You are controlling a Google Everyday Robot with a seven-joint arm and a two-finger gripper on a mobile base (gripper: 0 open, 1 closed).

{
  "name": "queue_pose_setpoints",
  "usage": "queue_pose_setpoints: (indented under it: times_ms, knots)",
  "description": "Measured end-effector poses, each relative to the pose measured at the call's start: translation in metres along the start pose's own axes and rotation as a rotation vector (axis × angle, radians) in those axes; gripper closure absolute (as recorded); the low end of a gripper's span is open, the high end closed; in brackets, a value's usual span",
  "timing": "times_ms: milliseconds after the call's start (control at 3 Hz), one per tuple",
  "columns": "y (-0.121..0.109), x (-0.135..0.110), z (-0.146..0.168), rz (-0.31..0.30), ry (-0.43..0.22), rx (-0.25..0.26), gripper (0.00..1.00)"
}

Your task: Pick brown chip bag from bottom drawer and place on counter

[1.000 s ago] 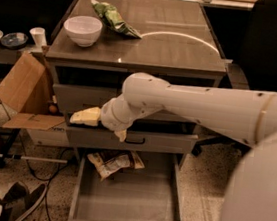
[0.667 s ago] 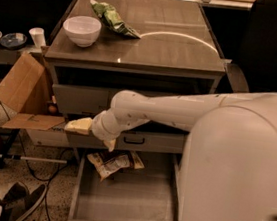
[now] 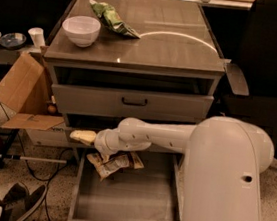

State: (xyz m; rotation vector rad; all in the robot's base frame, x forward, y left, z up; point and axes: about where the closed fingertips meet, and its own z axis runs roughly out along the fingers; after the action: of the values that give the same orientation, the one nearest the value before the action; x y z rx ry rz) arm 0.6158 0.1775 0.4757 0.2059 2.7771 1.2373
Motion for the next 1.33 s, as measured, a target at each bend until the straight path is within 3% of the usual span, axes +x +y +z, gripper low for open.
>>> queue_pose_setpoints:
  times_ms: [333, 667, 1333]
  knots:
    - [-0.044, 0.001, 0.034, 0.054, 0.003, -0.085, 0.00]
    - [-0.095, 0.012, 0.069, 0.112, 0.026, -0.116, 0.00]
    - [-0.092, 0.013, 0.071, 0.102, 0.024, -0.119, 0.00]
